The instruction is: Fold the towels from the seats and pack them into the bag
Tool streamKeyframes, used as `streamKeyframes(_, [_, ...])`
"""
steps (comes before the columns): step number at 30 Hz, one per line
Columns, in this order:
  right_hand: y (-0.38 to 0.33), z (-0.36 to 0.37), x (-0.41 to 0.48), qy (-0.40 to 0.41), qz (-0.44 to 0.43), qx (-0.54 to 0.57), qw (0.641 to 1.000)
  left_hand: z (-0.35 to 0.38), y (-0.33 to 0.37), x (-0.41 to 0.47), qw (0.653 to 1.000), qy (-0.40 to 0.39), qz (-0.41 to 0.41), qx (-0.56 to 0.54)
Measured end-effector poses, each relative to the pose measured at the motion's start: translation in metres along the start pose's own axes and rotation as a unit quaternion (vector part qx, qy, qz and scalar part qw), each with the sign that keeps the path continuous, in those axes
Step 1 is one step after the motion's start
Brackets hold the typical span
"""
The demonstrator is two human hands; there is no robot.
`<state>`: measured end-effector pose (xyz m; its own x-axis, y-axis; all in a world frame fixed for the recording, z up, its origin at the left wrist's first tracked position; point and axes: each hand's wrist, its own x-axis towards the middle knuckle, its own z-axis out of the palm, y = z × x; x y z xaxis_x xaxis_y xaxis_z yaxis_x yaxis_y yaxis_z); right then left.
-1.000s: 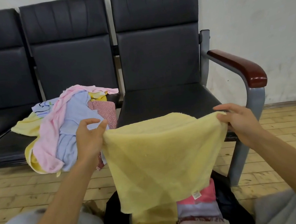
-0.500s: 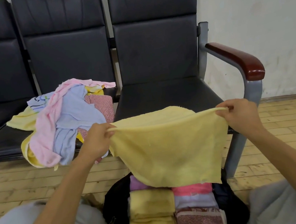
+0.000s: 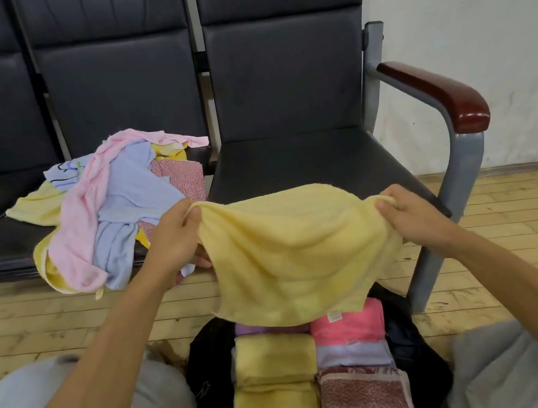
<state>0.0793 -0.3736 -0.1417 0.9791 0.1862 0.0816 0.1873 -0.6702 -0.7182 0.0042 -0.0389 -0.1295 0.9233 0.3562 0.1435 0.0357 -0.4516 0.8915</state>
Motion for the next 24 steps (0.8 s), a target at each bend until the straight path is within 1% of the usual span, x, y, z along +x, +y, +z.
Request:
streamKeyframes(3, [-0.007,0.000,-0.005,-0.122,0.024,0.060,0.990,0.006,0.010,-0.006,0.992,-0.054,-0.032,-0.109])
streamKeyframes(4, [-0.011,-0.001,-0.006,-0.140,0.030,0.083,0.986,0.007,0.015,-0.009,0.986,-0.070,-0.037,-0.148])
streamKeyframes(5, [-0.013,-0.004,-0.007,-0.139,0.026,0.102,0.985,0.006,0.017,-0.008,0.981,-0.077,-0.040,-0.174])
streamKeyframes(6, [-0.016,-0.008,-0.007,-0.116,0.014,0.110,0.987,0.006,0.018,-0.008,0.978,-0.071,-0.040,-0.193])
streamKeyframes(7, [-0.017,-0.012,-0.007,-0.072,0.000,0.100,0.992,0.005,0.017,-0.005,0.982,-0.036,-0.029,-0.183])
streamKeyframes(8, [-0.018,-0.017,-0.006,-0.014,-0.013,0.077,0.997,0.002,0.014,-0.001,0.991,0.021,-0.004,-0.134])
streamKeyframes(9, [-0.017,-0.021,-0.005,0.048,-0.020,0.046,0.998,-0.001,0.010,0.004,0.994,0.091,0.038,-0.055])
streamKeyframes(10, [-0.016,-0.025,-0.004,0.106,-0.021,0.016,0.994,-0.004,0.007,0.006,0.986,0.152,0.071,0.018])
streamKeyframes(11, [-0.014,-0.027,-0.003,0.151,-0.020,-0.004,0.988,-0.005,0.005,0.007,0.975,0.192,0.090,0.060])
streamKeyframes(12, [-0.013,-0.029,-0.002,0.182,-0.019,-0.011,0.983,-0.006,0.004,0.007,0.970,0.209,0.101,0.074])
streamKeyframes(16, [-0.010,-0.026,0.001,0.238,-0.032,-0.015,0.971,-0.003,0.001,0.008,0.964,0.222,0.121,0.082])
streamKeyframes(20, [-0.009,-0.024,0.005,0.249,-0.030,-0.018,0.968,-0.007,0.002,0.011,0.964,0.234,0.115,0.041])
streamKeyframes(24, [-0.011,-0.026,0.003,0.268,-0.039,-0.029,0.962,-0.010,0.000,0.012,0.958,0.240,0.126,0.090])
